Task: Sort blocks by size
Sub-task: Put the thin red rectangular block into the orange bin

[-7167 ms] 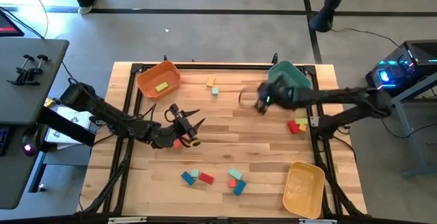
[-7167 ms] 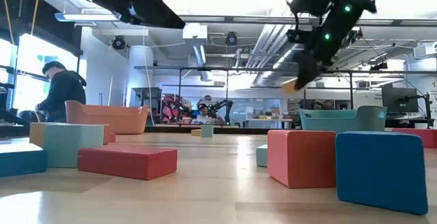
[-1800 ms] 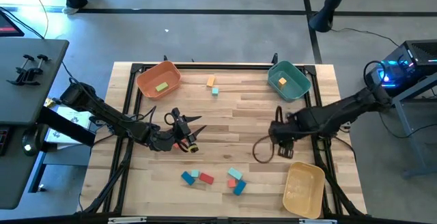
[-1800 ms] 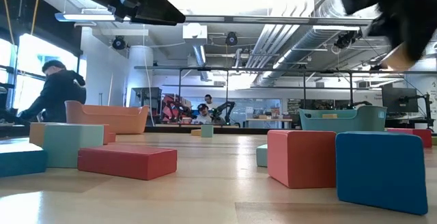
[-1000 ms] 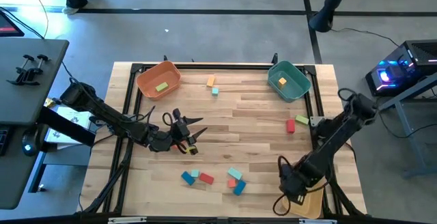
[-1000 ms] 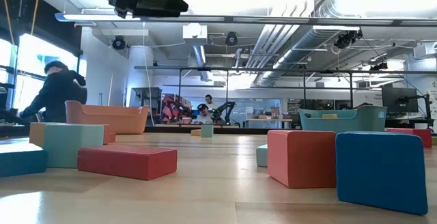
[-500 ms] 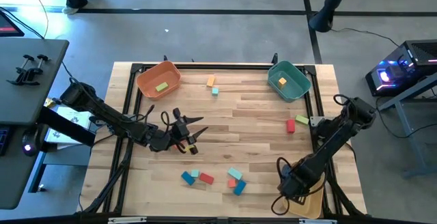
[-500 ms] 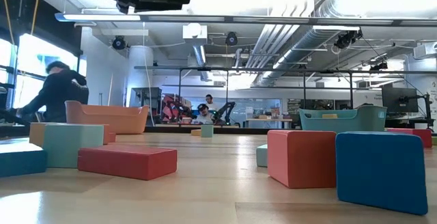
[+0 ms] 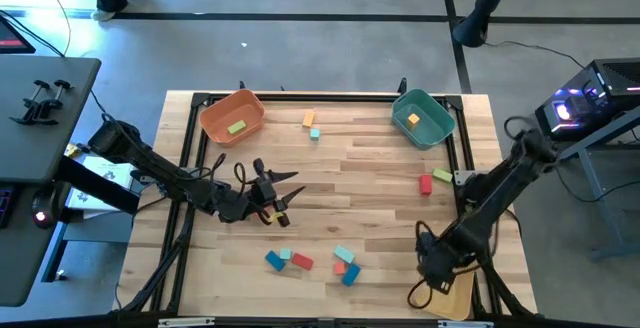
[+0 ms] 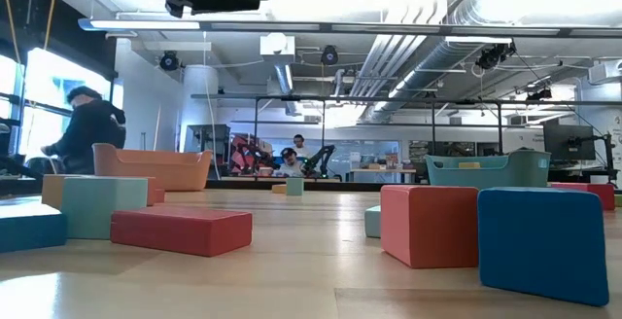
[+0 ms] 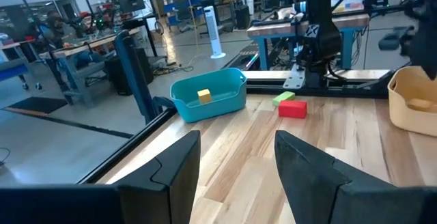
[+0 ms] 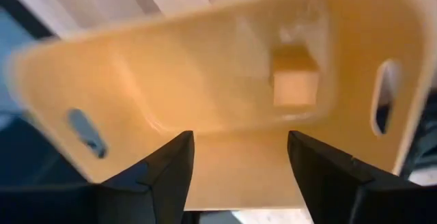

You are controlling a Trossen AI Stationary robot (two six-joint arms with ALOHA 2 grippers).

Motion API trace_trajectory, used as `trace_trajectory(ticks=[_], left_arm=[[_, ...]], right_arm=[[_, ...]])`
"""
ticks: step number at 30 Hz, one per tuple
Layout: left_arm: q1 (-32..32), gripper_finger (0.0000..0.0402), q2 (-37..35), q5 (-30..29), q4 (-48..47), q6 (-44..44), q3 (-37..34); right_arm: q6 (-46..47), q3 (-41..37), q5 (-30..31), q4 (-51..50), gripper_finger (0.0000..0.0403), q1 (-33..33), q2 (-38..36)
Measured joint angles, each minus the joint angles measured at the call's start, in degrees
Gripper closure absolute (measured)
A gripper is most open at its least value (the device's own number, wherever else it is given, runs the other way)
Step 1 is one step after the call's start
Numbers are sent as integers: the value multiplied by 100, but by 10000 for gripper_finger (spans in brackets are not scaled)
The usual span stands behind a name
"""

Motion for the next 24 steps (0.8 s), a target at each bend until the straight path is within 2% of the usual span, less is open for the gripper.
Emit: trace_trajectory(ticks=[3,5,8,11,13,15,17,18,21,24], left_arm=[[38,228,0,0,38,0,0],[73,228,0,1,36,-1,0],[164,228,0,1,39,-108,0],[307,228,0,6,30,-258,0],[433,228,0,136,-27,-322,0],[586,228,0,452,-63,-408,0],[751,228,0,788,-109,-498,0],[816,228,0,895,-171,-541,0],[953,228,-27,878,-446,-605,0],[1065,228,-233,828,-941,-758,1]], right_arm=[[-28,3,830,-89,169,0,-545],[-231,3,1593,-129,169,0,-865],[-814,3,2877,-134,169,-71,-1220],[-1480,3,3636,-62,169,-347,-1393],[-2102,-33,3822,215,169,-634,-1404],[-2944,-267,3861,905,169,-945,-1403],[-3840,-745,3680,2176,169,-1303,-1397],[-4238,-1052,3401,2887,169,-1497,-1394],[-5071,-2085,2794,5056,169,-2095,-1376],[-5548,-2891,2954,6689,169,-2696,-1375]])
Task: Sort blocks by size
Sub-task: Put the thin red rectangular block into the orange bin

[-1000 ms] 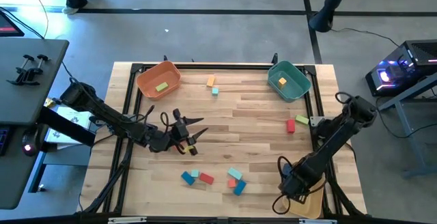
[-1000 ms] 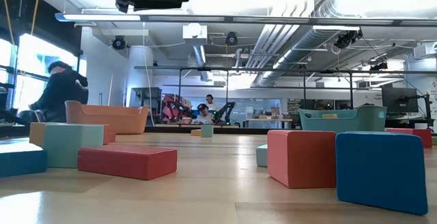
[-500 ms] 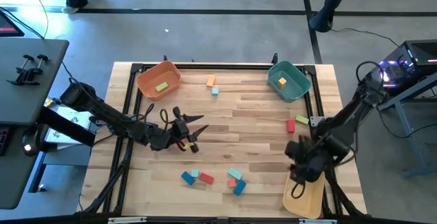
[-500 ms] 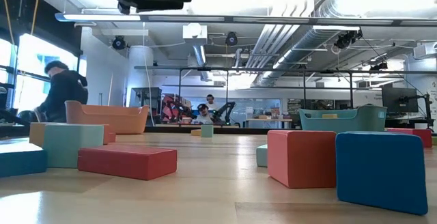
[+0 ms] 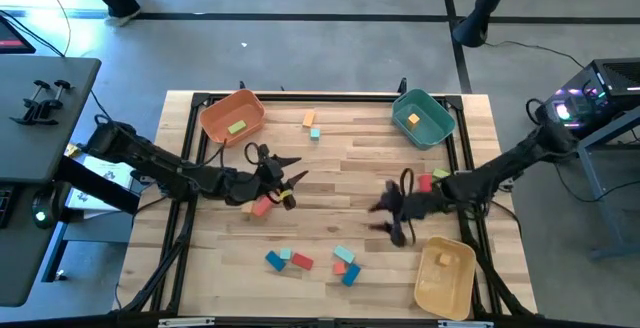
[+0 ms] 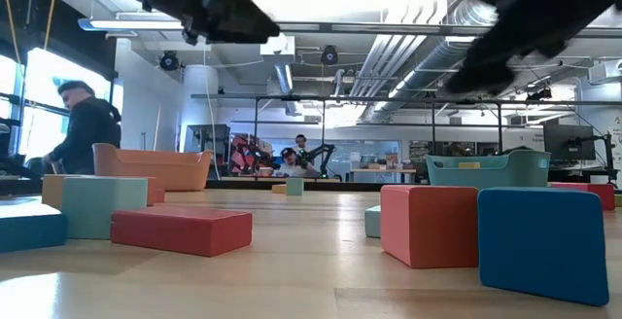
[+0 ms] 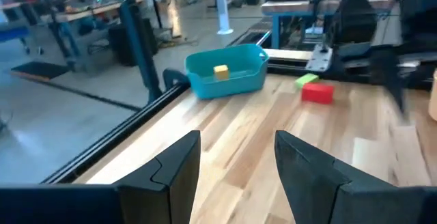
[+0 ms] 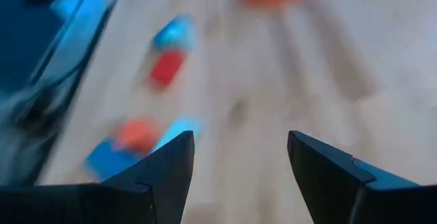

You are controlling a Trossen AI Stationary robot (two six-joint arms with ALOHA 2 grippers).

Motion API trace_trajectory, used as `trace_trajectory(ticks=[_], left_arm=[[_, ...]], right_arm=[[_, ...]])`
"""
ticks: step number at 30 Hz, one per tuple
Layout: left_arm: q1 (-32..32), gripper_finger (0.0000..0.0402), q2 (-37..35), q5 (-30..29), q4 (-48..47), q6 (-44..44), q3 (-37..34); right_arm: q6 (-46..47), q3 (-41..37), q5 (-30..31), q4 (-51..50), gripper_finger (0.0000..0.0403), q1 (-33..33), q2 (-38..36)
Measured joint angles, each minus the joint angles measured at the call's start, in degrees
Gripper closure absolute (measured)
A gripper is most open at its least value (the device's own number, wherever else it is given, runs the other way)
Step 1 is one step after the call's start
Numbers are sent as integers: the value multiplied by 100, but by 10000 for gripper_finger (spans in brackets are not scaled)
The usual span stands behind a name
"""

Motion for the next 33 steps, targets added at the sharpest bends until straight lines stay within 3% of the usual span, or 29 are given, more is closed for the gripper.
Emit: trace_trajectory(ticks=[5,11,22,27,33], left_arm=[[463,228,-774,-4,-1512,-888,1],[1574,228,-1404,330,-2725,-1493,2],[3409,228,-1218,1590,-2360,-569,1],[3480,228,-1196,2123,-2534,-590,1],[2977,240,-1196,3099,-3054,-215,1]], right_arm=[[-840,-522,531,1491,169,-952,2],[-1440,-518,335,2372,169,-1848,154],[-2142,-106,-240,2467,169,-2982,1239],[-2146,150,-245,2481,169,-3242,1739],[-2229,228,-286,2482,169,-3268,1958]])
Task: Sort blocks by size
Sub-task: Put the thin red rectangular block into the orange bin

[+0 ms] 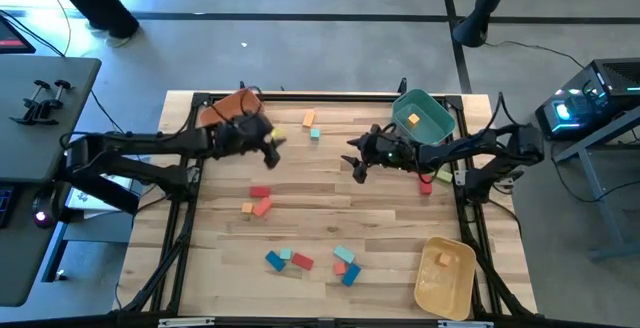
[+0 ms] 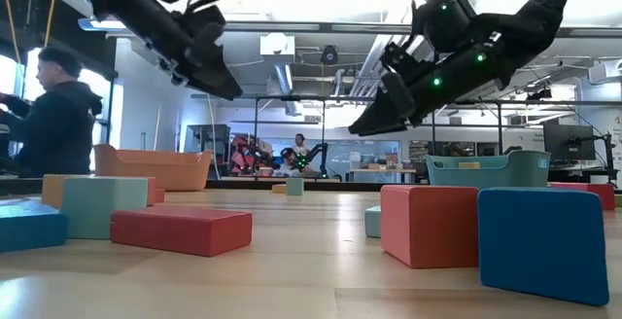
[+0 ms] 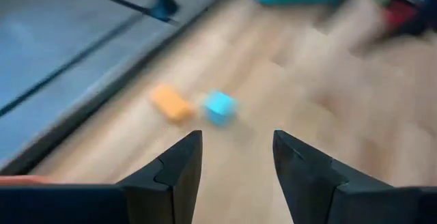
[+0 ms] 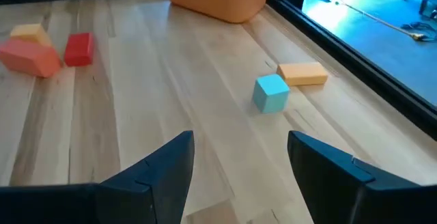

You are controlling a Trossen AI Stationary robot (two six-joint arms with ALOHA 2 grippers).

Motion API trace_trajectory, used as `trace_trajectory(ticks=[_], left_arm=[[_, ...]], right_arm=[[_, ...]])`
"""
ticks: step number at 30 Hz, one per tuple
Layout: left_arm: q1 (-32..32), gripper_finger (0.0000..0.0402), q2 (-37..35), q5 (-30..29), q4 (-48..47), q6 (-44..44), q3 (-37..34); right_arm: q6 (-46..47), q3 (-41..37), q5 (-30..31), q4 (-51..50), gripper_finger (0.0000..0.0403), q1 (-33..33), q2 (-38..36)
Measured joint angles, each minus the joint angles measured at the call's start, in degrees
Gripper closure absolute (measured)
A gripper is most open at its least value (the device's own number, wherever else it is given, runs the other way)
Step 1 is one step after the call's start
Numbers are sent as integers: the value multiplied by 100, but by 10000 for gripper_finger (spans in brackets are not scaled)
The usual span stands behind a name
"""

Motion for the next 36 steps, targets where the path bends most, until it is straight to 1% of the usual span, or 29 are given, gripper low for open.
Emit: trace_trajectory(ticks=[2,6,8,10,14,17,22,29,33,36], left_arm=[[-194,246,-3,-31,-270,-37,0],[-441,255,-103,-105,-1422,-655,0],[-570,258,-124,-63,-1972,-937,0],[-769,263,-114,-76,-2292,-976,0],[-1195,273,-85,-84,-2274,-690,-2],[-1363,278,-104,-191,-2289,-616,-2],[-1484,279,-133,-223,-2323,-738,-2],[-1790,279,-140,-109,-2324,-729,-2],[-1951,279,-140,-214,-2339,-644,-2],[-2051,279,-140,-308,-2347,-696,-2]], right_arm=[[27,1,-85,-15,169,2,0],[286,2,-391,-187,169,85,0],[364,2,-361,-318,169,181,0],[385,2,-184,-378,169,270,0],[305,2,400,-375,169,429,0],[503,2,736,-275,169,509,0],[896,2,812,-213,169,604,0],[910,2,846,-215,169,907,0],[910,-1,1168,-267,169,1083,-75],[774,-2,1508,-361,169,1210,-387]])
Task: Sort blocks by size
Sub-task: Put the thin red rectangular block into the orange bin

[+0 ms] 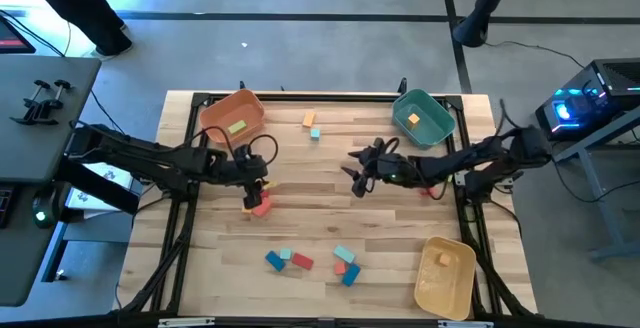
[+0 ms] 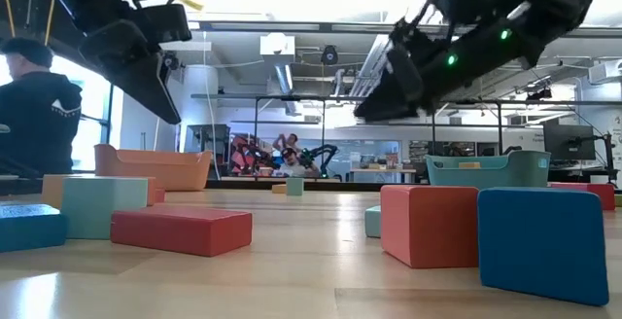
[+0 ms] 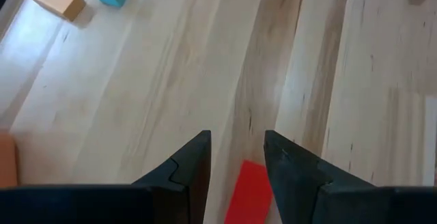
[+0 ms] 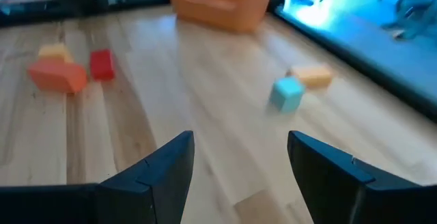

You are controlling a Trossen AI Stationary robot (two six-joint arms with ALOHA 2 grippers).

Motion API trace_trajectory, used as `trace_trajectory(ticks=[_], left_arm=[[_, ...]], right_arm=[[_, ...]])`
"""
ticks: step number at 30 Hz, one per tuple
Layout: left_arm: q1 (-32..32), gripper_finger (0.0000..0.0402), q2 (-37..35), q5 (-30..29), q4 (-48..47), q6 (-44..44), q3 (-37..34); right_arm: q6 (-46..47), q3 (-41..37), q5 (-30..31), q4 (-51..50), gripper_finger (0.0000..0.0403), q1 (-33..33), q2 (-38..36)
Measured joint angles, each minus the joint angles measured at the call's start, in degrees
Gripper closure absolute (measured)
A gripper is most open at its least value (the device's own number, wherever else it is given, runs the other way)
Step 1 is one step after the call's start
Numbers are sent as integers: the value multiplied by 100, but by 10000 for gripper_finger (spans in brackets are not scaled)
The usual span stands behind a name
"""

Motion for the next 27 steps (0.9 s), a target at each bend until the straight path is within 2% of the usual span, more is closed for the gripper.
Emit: trace_trajectory(ticks=[8,14,18,27], left_arm=[[-464,279,2,-72,-43,-675,0],[-789,280,2,-688,-20,-900,0],[-885,280,2,-817,-14,-903,0],[-917,280,4,-932,19,-913,2]], right_arm=[[-450,2,1000,-1156,169,311,-1723],[-322,2,1075,-1976,169,382,-2700],[-178,2,1076,-2362,169,401,-2896],[208,2,1001,-2839,169,446,-2818]])
